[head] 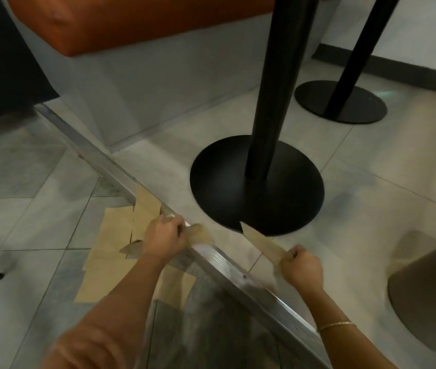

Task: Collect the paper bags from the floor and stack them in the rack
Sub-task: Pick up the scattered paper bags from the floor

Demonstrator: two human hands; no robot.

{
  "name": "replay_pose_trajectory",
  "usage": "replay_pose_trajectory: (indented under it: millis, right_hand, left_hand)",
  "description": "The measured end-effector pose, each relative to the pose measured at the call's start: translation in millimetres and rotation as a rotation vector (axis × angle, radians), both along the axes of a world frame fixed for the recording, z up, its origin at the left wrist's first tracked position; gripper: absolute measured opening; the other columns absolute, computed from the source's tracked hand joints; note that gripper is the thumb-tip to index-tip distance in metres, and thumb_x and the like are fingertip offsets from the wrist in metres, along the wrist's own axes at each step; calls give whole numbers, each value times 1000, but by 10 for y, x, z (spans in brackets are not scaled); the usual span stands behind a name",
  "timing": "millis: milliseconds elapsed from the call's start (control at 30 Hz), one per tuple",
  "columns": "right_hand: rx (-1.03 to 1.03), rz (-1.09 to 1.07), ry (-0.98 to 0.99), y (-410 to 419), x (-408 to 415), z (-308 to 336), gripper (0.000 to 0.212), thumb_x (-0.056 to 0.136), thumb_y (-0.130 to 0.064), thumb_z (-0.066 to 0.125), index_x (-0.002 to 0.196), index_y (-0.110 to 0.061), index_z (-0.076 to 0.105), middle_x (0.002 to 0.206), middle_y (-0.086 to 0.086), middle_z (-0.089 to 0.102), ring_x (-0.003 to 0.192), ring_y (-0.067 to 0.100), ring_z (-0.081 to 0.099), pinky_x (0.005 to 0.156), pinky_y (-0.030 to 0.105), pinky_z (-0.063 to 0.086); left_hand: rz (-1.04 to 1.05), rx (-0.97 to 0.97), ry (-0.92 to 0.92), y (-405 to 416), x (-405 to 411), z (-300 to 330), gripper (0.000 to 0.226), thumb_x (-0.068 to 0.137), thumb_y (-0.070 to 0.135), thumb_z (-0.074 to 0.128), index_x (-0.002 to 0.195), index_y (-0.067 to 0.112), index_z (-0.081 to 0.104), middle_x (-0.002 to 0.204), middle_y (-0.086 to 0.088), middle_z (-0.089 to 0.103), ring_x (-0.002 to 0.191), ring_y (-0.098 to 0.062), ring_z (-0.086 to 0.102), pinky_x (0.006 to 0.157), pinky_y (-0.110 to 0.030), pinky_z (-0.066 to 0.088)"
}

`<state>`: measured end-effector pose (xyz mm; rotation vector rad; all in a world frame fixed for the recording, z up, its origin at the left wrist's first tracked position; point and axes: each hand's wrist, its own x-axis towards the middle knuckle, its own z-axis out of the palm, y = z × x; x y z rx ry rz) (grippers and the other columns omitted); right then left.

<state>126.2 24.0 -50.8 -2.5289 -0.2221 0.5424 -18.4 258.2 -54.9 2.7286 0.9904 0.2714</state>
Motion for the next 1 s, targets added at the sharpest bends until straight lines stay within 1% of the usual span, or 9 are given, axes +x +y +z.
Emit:
replay_pose_trajectory:
  millis: [133,267,333,433,533,667,800,933,1000]
  right_hand:
    - [123,46,-270,-144,173,795,18,91,-15,52,107,-12,60,91,10,66,71,18,55,63,26,43]
    - [265,-112,-541,-499,359,1889,33,85,-8,54,116,-15,58,103,15,68,91,33,62,76,35,47]
    - [321,-225,-673,-765,408,2381,33,83,-9,58,115,-17,57,108,15,67,100,35,61,86,40,48]
    - [339,-329,-880,-1226,425,2898,26,85,-9,60,110,-14,59,110,13,66,101,30,61,86,35,48]
    - [263,-415,-978,-1668,432,3164,23,88,-10,56,110,-11,63,110,12,66,101,28,61,82,29,44]
    - [67,-503,-883,-2015,430,3231,32,88,-10,50,116,-15,63,109,17,66,101,39,58,85,45,47]
    - [-118,-494,-701,-2148,438,3079,32,90,-5,50,121,-7,57,108,25,61,100,43,55,73,40,40]
    - [-223,-478,-594,-2233,605,2715,30,91,-11,51,120,-7,52,103,21,62,93,39,58,80,45,51]
    - [-255,-465,-534,-2247,678,2495,27,92,-13,51,119,-8,52,101,17,62,87,32,59,77,41,52]
  left_hand:
    - [234,-200,-372,-217,278,800,4,84,15,61,85,13,59,82,-5,62,77,-22,56,67,-25,35]
    - [234,-380,-725,-671,788,1689,10,83,10,60,85,14,51,78,-2,55,73,-14,49,61,-15,33]
    - [168,-479,-826,-1003,1019,2101,16,84,10,60,98,13,52,88,1,57,80,-11,53,62,-7,37]
    - [-23,-644,-928,-1569,1301,2660,44,84,7,60,123,18,43,113,-1,59,99,-15,59,76,-21,51]
    - [-202,-727,-957,-2147,1477,3070,54,85,0,56,129,27,39,127,-4,52,113,-20,53,86,-30,53]
    - [-396,-775,-956,-2799,1631,3244,57,86,-3,52,134,25,39,134,-5,47,120,-23,47,89,-27,48]
    - [-484,-897,-884,-3345,1745,3083,60,90,-1,50,139,28,32,141,-5,40,125,-22,44,96,-28,45]
    - [-509,-889,-729,-3684,1863,2639,61,91,0,49,141,29,28,143,-6,40,127,-22,44,95,-23,41]
    - [-516,-844,-592,-3785,1918,2371,64,92,2,49,142,32,24,140,-9,42,122,-24,47,95,-31,45]
